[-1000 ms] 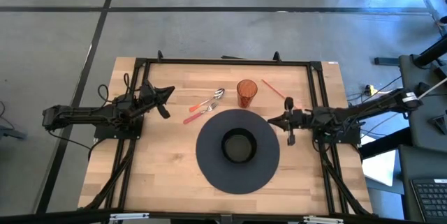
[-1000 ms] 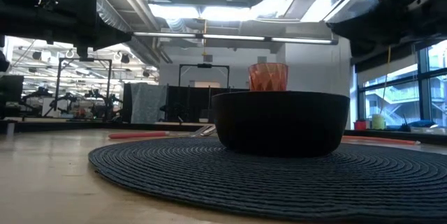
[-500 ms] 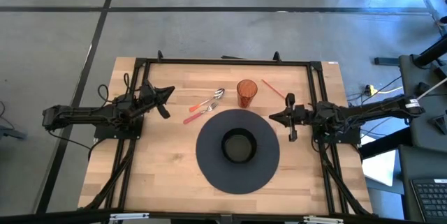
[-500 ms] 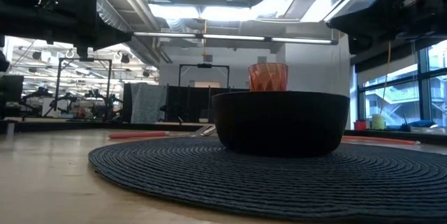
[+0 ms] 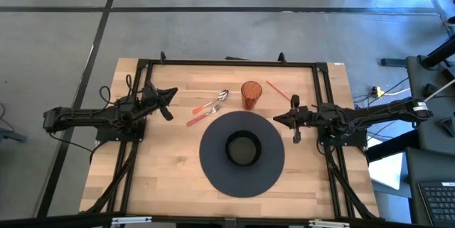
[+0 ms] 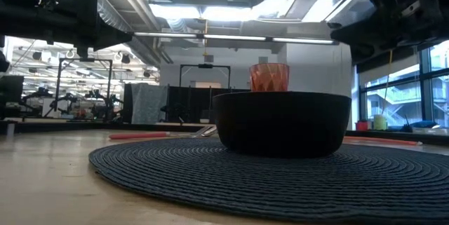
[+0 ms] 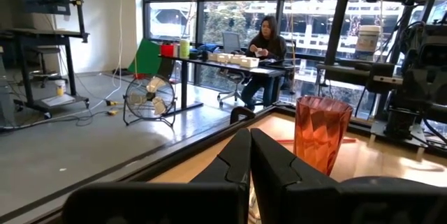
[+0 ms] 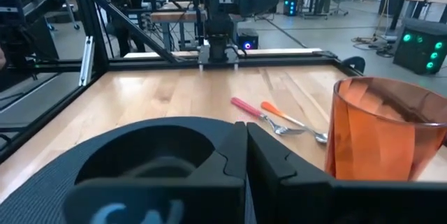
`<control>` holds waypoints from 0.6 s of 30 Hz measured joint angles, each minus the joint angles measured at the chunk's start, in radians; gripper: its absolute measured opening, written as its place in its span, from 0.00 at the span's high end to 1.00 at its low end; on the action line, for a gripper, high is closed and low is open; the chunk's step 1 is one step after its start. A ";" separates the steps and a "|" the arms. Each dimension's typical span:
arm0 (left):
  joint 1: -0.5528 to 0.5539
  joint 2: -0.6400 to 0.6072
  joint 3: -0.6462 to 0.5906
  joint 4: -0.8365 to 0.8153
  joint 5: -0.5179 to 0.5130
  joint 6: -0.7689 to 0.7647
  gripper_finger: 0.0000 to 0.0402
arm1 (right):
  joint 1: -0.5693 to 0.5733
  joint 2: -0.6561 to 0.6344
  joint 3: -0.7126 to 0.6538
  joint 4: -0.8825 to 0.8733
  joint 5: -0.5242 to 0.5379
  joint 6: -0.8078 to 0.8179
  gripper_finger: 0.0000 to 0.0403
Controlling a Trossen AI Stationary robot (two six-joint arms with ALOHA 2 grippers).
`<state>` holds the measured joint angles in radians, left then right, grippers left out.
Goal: Pick & Place Utensil
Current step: Put the brown cup at the top right of the black table mat
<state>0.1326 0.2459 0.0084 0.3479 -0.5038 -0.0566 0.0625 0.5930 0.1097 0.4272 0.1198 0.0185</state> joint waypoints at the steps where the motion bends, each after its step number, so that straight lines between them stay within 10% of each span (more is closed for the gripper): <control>1: 0.000 0.000 0.000 0.000 0.000 0.000 0.99 | 0.000 0.000 0.000 -0.002 0.000 0.000 0.99; 18: 0.000 0.000 0.000 0.000 0.005 -0.011 0.99 | 0.000 0.000 0.000 -0.015 0.019 0.000 0.97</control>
<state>0.1328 0.2459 0.0082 0.3477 -0.4987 -0.0680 0.0628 0.5930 0.1097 0.4118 0.1387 0.0181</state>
